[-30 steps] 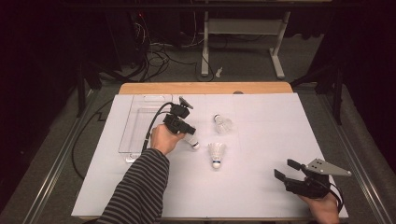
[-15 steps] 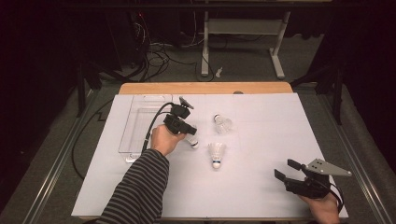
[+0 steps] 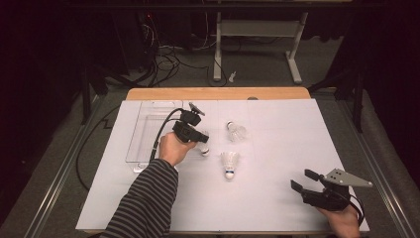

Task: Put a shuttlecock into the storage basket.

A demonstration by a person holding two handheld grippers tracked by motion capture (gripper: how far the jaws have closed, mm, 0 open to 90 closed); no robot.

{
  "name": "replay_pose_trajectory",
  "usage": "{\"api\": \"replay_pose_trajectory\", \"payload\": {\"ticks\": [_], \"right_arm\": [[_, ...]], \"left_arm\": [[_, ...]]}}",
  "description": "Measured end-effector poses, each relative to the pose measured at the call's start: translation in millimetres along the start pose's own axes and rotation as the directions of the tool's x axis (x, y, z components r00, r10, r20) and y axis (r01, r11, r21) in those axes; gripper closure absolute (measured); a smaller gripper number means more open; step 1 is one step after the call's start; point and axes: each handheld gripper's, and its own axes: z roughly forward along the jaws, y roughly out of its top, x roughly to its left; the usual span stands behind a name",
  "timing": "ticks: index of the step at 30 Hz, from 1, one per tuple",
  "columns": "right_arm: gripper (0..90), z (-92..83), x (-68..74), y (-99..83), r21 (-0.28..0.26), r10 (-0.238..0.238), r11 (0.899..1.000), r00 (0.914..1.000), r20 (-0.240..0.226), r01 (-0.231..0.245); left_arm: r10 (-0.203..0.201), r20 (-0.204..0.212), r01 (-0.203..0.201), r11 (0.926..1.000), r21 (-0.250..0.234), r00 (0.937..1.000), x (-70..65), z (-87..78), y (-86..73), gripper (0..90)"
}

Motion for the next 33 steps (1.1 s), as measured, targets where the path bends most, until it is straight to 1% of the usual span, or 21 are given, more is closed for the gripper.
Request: {"api": "replay_pose_trajectory", "payload": {"ticks": [3,7,25,33], "right_arm": [[31.3,-0.2,0.0,0.0,-0.002,0.002,1.000,1.0000,0.000,-0.002],[31.4,0.0,0.0,0.0,-0.001,0.000,1.000,1.0000,0.000,0.000],[31.5,0.4,0.1,-0.2,0.001,-0.004,1.000,1.0000,0.001,0.004],[31.5,0.4,0.1,-0.2,0.002,-0.003,1.000,1.0000,0.001,0.003]], "left_arm": [[0.001,-0.002,-0.001,1.0000,-0.001,1.0000,0.2,-0.2,-0.8,89.4],[0.000,0.005,0.000,0.9999,-0.012,1.0000,0.7,-2.8,-1.6,89.4],[0.024,0.016,-0.023,0.9988,-0.043,0.9996,-5.0,-12.8,-3.9,89.3],[0.032,0.013,-0.032,0.9983,-0.049,0.9994,-6.5,-16.9,-5.3,89.3]]}}
